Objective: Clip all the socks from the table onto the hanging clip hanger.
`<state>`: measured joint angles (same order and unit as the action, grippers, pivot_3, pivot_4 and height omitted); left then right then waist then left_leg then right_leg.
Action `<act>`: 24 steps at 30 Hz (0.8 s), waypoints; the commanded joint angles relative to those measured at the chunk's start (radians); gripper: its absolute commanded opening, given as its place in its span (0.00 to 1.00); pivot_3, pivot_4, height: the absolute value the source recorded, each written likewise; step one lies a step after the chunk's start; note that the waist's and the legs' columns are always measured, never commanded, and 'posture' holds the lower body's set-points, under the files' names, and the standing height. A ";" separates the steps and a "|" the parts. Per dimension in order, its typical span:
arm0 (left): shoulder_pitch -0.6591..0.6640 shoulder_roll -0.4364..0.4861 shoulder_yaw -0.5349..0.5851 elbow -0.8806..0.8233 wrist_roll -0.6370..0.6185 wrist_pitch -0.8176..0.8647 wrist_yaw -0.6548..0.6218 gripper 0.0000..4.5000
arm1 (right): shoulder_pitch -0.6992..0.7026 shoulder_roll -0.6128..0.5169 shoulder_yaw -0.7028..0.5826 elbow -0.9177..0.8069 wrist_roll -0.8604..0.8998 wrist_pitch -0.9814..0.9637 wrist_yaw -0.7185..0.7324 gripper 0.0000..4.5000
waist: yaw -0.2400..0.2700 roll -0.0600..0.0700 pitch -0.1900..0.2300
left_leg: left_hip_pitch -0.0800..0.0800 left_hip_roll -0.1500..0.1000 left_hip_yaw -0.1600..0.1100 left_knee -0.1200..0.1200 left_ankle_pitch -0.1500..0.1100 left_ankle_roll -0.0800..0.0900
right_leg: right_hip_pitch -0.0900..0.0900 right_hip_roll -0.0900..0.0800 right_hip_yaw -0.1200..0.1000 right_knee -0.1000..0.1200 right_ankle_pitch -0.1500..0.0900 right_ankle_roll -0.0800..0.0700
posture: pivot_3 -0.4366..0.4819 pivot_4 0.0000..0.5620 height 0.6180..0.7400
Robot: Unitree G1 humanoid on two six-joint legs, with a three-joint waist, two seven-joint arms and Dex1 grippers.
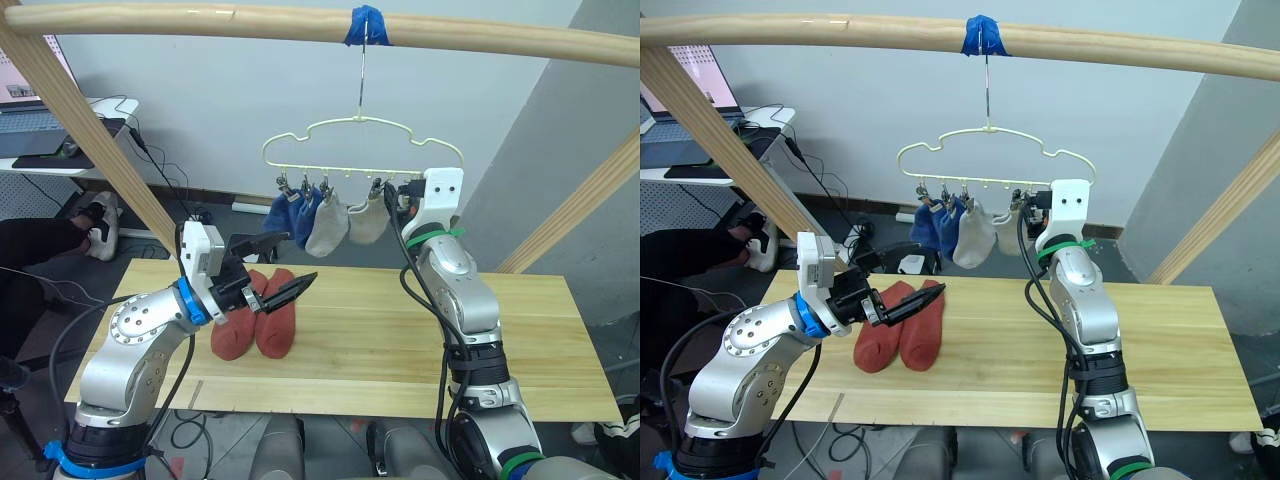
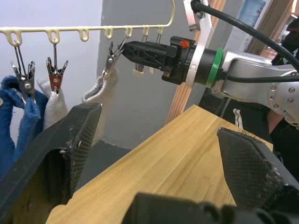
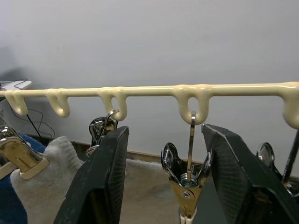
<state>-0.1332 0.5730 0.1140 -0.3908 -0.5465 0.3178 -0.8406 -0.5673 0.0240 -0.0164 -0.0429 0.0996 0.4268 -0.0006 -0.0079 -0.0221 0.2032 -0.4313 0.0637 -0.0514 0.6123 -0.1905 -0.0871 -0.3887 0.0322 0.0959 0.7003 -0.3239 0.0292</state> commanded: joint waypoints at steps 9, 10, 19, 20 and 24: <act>-0.003 0.000 -0.006 -0.029 0.004 -0.022 -0.004 1.00 | -0.008 0.012 0.006 -0.045 0.006 0.012 -0.002 0.29 | 0.000 0.000 0.000 | 0.000 0.000 0.000 0.000 0.000 0.000 | 0.000 0.000 0.000 0.000 0.000 0.000 | 0.58 0.30 1.00; -0.006 0.000 -0.007 -0.027 0.005 -0.023 -0.005 1.00 | -0.008 0.013 0.007 -0.044 0.005 0.013 -0.002 0.29 | 0.000 0.000 0.000 | 0.000 0.000 0.000 0.000 0.000 0.000 | 0.000 0.000 0.000 0.000 0.000 0.000 | 0.58 0.30 1.00; 0.001 0.001 -0.011 -0.034 0.005 -0.024 -0.005 1.00 | -0.010 0.017 0.007 -0.045 0.006 0.016 -0.002 0.29 | 0.000 0.000 0.000 | 0.000 0.000 0.000 0.000 0.000 0.000 | 0.000 0.000 0.000 0.000 0.000 0.000 | 0.58 0.30 1.00; 0.002 0.001 -0.011 -0.035 0.005 -0.024 -0.005 1.00 | -0.011 0.018 0.004 -0.045 0.009 0.016 -0.001 0.29 | 0.000 0.000 0.000 | 0.000 0.000 0.000 0.000 0.000 0.000 | 0.000 0.000 0.000 0.000 0.000 0.000 | 0.58 0.29 1.00; 0.006 0.002 -0.012 -0.038 0.005 -0.024 -0.005 1.00 | -0.016 0.013 -0.011 -0.046 0.023 0.019 0.007 0.17 | 0.000 0.000 0.000 | 0.000 0.000 0.000 0.000 0.000 0.000 | 0.000 0.000 0.000 0.000 0.000 0.000 | 0.58 0.29 1.00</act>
<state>-0.1294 0.5730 0.0951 -0.3916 -0.5413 0.3172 -0.8424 -0.5672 0.0364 -0.0179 -0.0432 0.1031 0.4471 0.0011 -0.0076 -0.0221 0.2032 -0.4313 0.0637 -0.0514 0.6122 -0.1905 -0.0871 -0.3887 0.0322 0.0958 0.7003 -0.3239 0.0292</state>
